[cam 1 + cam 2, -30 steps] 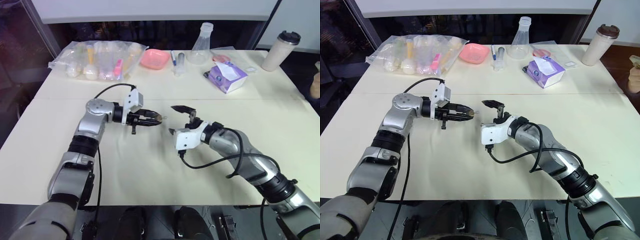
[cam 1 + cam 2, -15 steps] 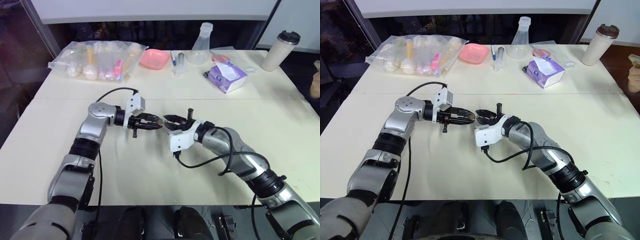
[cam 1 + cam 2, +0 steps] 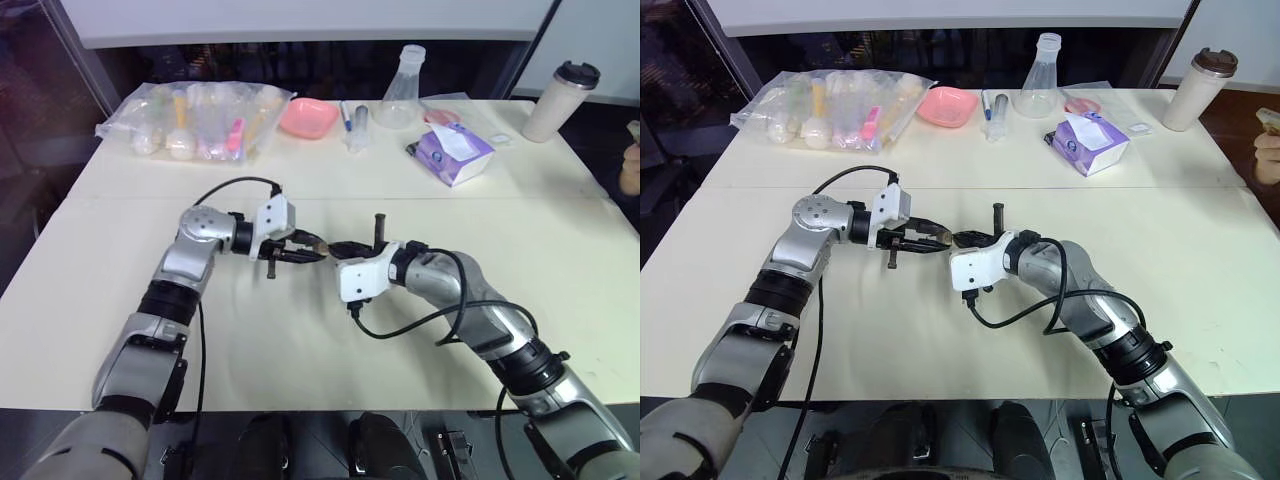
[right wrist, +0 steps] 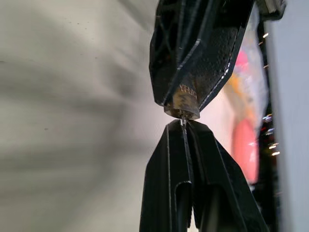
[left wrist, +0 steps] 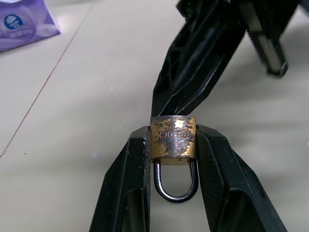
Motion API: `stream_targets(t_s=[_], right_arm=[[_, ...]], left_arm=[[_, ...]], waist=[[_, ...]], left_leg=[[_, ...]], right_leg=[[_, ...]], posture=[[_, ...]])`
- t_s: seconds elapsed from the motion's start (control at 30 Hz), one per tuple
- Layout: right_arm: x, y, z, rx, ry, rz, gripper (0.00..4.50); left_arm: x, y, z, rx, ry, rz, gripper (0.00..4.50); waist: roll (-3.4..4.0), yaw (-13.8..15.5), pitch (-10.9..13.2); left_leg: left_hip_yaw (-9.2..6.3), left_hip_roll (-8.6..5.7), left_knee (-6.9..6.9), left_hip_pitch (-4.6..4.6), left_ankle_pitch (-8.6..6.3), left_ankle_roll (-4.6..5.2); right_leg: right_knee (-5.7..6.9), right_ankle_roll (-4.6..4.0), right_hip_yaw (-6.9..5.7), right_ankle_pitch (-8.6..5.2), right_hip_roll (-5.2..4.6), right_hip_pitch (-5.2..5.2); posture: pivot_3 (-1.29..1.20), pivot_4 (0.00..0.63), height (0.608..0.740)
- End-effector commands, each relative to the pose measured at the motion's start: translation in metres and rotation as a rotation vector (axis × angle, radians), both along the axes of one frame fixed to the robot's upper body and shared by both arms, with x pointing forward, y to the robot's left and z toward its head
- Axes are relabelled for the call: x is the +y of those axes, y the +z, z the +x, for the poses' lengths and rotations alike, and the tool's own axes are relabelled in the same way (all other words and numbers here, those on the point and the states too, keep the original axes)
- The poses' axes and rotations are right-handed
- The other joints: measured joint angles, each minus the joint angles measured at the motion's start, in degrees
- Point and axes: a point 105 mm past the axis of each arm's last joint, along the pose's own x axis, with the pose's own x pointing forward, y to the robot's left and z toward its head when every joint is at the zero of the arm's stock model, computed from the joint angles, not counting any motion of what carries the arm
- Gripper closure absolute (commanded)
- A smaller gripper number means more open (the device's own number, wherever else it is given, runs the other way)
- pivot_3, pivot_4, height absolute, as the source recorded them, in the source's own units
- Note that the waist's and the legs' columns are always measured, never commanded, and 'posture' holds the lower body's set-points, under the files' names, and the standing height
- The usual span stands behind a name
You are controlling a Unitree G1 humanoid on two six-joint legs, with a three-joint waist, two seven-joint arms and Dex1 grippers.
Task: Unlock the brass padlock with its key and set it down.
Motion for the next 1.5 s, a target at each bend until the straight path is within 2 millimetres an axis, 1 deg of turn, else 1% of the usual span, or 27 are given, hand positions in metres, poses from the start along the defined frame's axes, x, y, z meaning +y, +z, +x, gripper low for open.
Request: stream_targets(t_s=[0.03, 0.1, 0.17, 0.27, 0.37, 0.47, 0.53, 0.6, 0.63, 0.9, 1.17, 1.43, 1.5], right_arm=[[0.011, 0.006, -0.008, 0.104, 0.034, 0.029, 4.44], [0.01, 0.001, -0.009, 0.236, 0.01, 0.045, 4.44], [0.012, 0.001, -0.011, 0.295, 0.01, 0.064, 4.44], [0.014, 0.019, -0.002, 0.114, 0.019, 0.069, 4.44], [0.007, 0.024, -0.001, -0.091, 0.075, -0.046, 4.44], [-0.004, 0.025, -0.007, -0.274, 0.16, -0.116, 3.63], [-0.01, 0.025, -0.009, -0.352, 0.183, -0.135, 2.59], [-0.011, 0.025, -0.012, -0.373, 0.221, -0.123, 1.51], [-0.01, 0.027, -0.013, -0.39, 0.235, -0.109, 1.09], [-0.001, 0.043, -0.015, -0.498, 0.296, -0.039, 1.09], [0.002, 0.047, -0.017, -0.537, 0.316, -0.022, 1.09], [0.007, 0.042, -0.023, -0.517, 0.348, -0.014, 1.09], [0.009, 0.041, -0.024, -0.514, 0.357, -0.014, 1.6]], left_arm=[[-0.012, 0.019, -0.003, -0.181, -0.057, -0.004, 3.75], [-0.017, 0.024, -0.005, -0.279, -0.079, -0.016, 3.75], [-0.019, 0.028, -0.005, -0.327, -0.087, -0.031, 3.75], [-0.018, 0.029, -0.005, -0.266, -0.081, -0.049, 3.75], [-0.014, 0.03, -0.008, -0.16, -0.085, -0.06, 3.75], [-0.004, 0.026, -0.018, -0.045, -0.141, -0.009, 3.75], [-0.002, 0.027, -0.022, -0.019, -0.164, 0.002, 3.75], [-0.001, 0.032, -0.023, 0.012, -0.177, -0.008, 3.75], [-0.001, 0.033, -0.023, 0.024, -0.181, -0.009, 3.75], [0.0, 0.038, -0.02, 0.059, -0.184, -0.01, 3.75], [0.004, 0.03, -0.016, 0.06, -0.163, 0.019, 3.75], [0.005, 0.03, -0.015, 0.059, -0.158, 0.014, 3.75], [0.005, 0.03, -0.016, 0.06, -0.158, 0.012, 3.75]], waist=[[0.0, 0.03, 0.0], [0.0, 0.04, 0.0], [0.0, 0.13, 0.0], [0.0, 0.06, 0.0], [0.0, 0.09, 0.0], [0.0, 0.08, 0.0], [0.0, -0.05, 0.0], [0.0, -0.06, 0.0], [0.0, -0.06, 0.0], [0.0, -0.08, 0.0], [0.0, -0.05, 0.0], [0.0, -0.03, 0.0], [0.0, -0.03, 0.0]], left_leg=[[0.0, 0.0, 0.0, 0.0, 0.0, 0.0], [0.01, 0.0, 0.0, 0.0, 0.0, 0.01], [0.0, 0.0, 0.0, 0.0, -0.01, 0.01], [0.0, 0.0, 0.0, 0.0, -0.03, 0.06], [0.01, -0.01, 0.0, 0.0, -0.06, 0.1], [0.02, -0.04, 0.01, -0.03, -0.05, 0.08], [0.04, -0.04, 0.0, -0.02, -0.01, 0.02], [0.05, -0.01, 0.0, -0.02, 0.01, -0.02], [0.05, 0.0, 0.0, -0.02, 0.02, -0.03], [0.06, 0.01, 0.02, -0.01, 0.04, -0.07], [0.06, 0.01, 0.03, -0.01, 0.04, -0.07], [0.06, 0.01, 0.03, -0.02, 0.04, -0.07], [0.06, 0.01, 0.03, -0.01, 0.04, -0.07]], right_leg=[[0.0, 0.0, 0.0, 0.0, -0.01, 0.0], [0.0, 0.0, 0.0, 0.0, 0.0, 0.0], [0.0, -0.01, -0.01, 0.0, -0.05, 0.0], [0.01, -0.01, -0.01, 0.0, -0.06, 0.0], [0.02, 0.0, -0.01, 0.0, -0.01, -0.03], [0.02, 0.0, -0.01, 0.0, -0.02, -0.04], [0.02, 0.0, 0.0, 0.0, -0.01, -0.04], [0.03, 0.0, 0.0, 0.0, 0.02, -0.06], [0.03, 0.0, 0.01, 0.0, 0.03, -0.06], [0.06, 0.0, 0.03, 0.0, 0.03, -0.06], [0.06, 0.0, 0.03, 0.0, 0.02, -0.05], [0.06, 0.0, 0.03, 0.0, 0.02, -0.05], [0.06, 0.0, 0.03, 0.0, 0.02, -0.05]], posture=[[0.0, 0.15, 0.715], [0.0, 0.15, 0.715], [0.0, 0.15, 0.715], [0.0, 0.15, 0.715], [0.0, 0.15, 0.715], [0.0, 0.15, 0.715], [0.0, 0.15, 0.715], [0.0, 0.15, 0.715], [0.0, 0.15, 0.715], [0.0, 0.15, 0.715], [0.0, 0.15, 0.715], [0.0, 0.15, 0.715], [0.0, 0.15, 0.715]])
